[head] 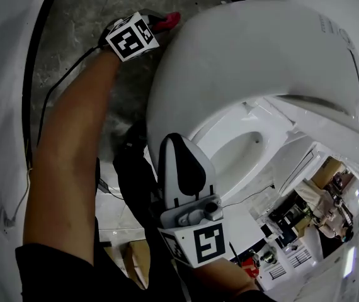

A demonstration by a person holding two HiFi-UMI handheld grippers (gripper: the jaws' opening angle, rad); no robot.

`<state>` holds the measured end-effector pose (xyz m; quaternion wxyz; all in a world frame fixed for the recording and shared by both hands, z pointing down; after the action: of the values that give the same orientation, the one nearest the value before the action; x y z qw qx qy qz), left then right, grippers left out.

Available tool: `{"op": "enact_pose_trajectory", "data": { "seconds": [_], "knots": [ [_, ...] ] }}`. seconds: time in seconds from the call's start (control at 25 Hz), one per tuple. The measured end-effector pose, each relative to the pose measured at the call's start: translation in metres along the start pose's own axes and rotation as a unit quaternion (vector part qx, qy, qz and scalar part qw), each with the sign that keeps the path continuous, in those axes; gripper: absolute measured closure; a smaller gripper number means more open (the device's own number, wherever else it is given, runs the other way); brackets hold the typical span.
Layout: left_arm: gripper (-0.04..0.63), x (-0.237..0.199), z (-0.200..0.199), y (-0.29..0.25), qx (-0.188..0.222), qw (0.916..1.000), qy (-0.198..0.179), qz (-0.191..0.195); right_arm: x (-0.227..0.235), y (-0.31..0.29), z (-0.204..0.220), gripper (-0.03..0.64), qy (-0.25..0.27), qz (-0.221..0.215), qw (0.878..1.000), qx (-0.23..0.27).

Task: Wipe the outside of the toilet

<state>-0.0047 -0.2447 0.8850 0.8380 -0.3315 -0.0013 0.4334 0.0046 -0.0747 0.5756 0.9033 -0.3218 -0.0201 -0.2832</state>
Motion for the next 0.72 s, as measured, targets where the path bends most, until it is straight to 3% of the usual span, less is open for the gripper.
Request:
{"op": "enact_pose_trajectory", "data": {
  "seconds": [0.2,0.36,0.52,0.72],
  "knots": [
    [0.500,0.004,0.002,-0.023,-0.013,0.9994,-0.024,0.022,0.010,-0.004,-0.003,0.581,-0.009,0.009,1.000,0.008],
    [0.500,0.013,0.009,-0.027,-0.002,0.9991,-0.039,0.016,0.015,-0.002,0.002,0.581,-0.001,0.006,1.000,0.005],
    [0.502,0.027,0.021,-0.023,0.007,0.9997,-0.024,0.007,0.017,-0.002,0.011,0.581,0.009,0.018,1.000,-0.010],
    [0.502,0.075,0.062,-0.013,-0.013,0.9997,0.004,0.019,0.014,0.000,0.018,0.581,0.021,0.020,0.999,-0.024]
  ]
}}
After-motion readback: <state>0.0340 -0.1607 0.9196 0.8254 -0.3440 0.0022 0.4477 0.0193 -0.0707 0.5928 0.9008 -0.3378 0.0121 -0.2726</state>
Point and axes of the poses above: the fingertips, and each gripper's own axes: y backward along the fingers, x to its right, z out of its underside, the point moved 2 cm from there along y, backward along the fingers, and after that the axes turned 2 degrees about x, right-handed, at the moved point
